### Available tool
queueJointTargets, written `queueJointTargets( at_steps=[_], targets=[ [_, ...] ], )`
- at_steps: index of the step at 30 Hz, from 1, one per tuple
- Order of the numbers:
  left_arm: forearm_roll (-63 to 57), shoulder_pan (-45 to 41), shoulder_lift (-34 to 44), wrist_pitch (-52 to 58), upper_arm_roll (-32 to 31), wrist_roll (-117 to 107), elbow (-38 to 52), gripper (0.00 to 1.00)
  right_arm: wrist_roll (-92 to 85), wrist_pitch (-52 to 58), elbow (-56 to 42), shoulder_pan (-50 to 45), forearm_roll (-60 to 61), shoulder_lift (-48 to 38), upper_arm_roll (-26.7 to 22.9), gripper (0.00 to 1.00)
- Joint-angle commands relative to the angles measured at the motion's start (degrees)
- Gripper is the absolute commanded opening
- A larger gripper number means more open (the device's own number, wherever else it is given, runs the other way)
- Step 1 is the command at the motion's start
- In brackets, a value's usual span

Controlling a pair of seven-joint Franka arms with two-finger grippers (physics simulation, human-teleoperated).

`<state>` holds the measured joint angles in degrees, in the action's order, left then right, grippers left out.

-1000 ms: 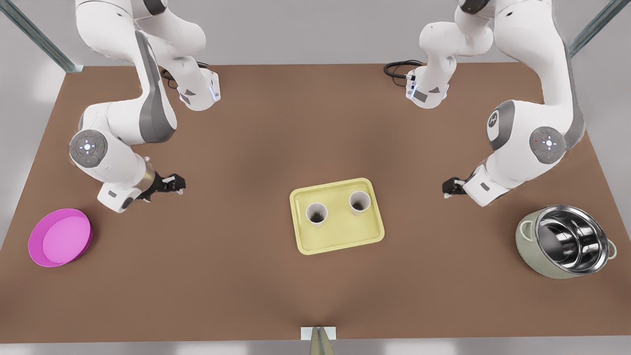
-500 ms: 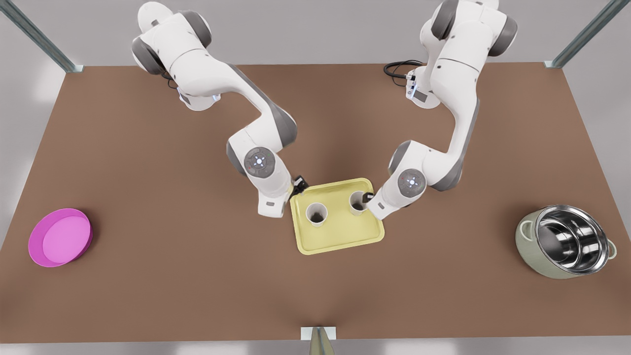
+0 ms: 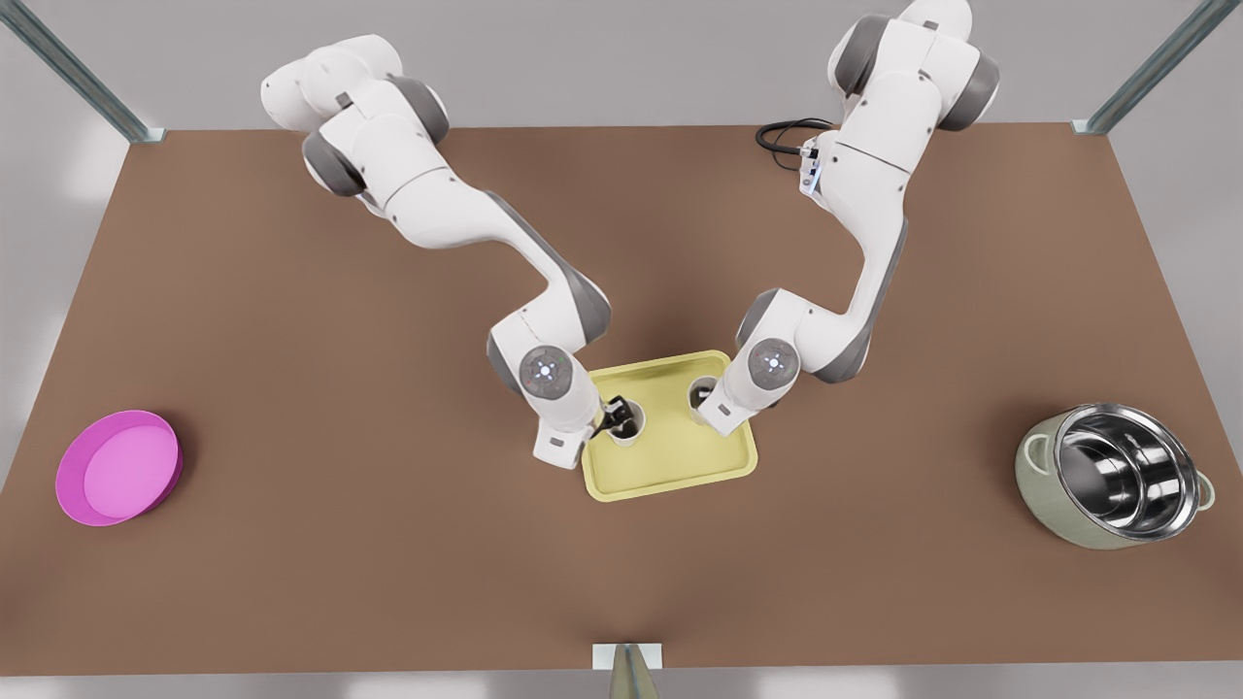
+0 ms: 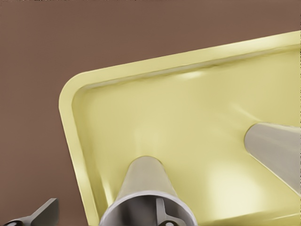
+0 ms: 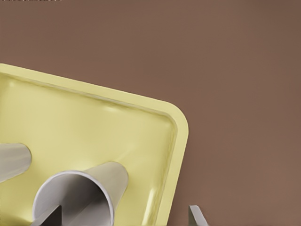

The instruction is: Use the left arm to pick up the white IKEA cup from the tray and place it on the middle-left position; use the right arm to pick up the white IKEA cup from the tray and place it on the middle-right position

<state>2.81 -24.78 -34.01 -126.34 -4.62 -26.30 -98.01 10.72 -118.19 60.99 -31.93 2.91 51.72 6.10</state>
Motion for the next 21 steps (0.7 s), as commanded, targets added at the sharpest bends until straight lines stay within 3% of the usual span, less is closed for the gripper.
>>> queueJointTargets(
  at_steps=[1,5,6,8,9,12,18,21],
  targets=[
    [-0.18,-0.35,-0.79,-3.65,-0.04,-6.3,0.18,1.0,9.41,-3.1,-0.08,-0.06,0.07,0.14,0.05,1.0],
    [-0.18,-0.71,-1.76,-4.71,0.05,-6.3,0.36,1.0,9.41,-3.45,0.1,-0.24,0.07,0.57,0.14,1.0],
    [-0.18,-0.71,-1.59,-4.62,0.05,-6.3,0.36,0.79,9.41,-3.45,0.18,-0.5,0.07,0.66,0.14,1.0],
    [-0.18,-0.62,-1.32,-4.01,0.05,-6.3,0.98,0.52,9.32,-3.36,0.89,-0.68,0.07,1.36,0.14,1.0],
    [-0.09,-0.53,-1.23,-3.92,0.13,-6.39,0.98,0.3,9.41,-3.36,0.98,-1.2,0.25,1.63,0.14,1.0],
    [-0.09,-0.53,-1.15,-3.92,0.13,-7.18,0.98,0.15,9.84,-3.36,0.98,-1.47,0.25,2.6,0.14,1.0],
    [-0.18,-0.27,-0.35,-1.03,0.48,-7.8,3.51,0.1,10.2,-3.36,1.42,-1.73,-0.01,3.65,0.14,1.0],
    [-0.53,-0.18,0.0,0.65,5.66,-7.18,8.62,0.11,10.11,-3.36,1.42,-1.91,-0.01,4.0,0.23,0.99]
  ],
)
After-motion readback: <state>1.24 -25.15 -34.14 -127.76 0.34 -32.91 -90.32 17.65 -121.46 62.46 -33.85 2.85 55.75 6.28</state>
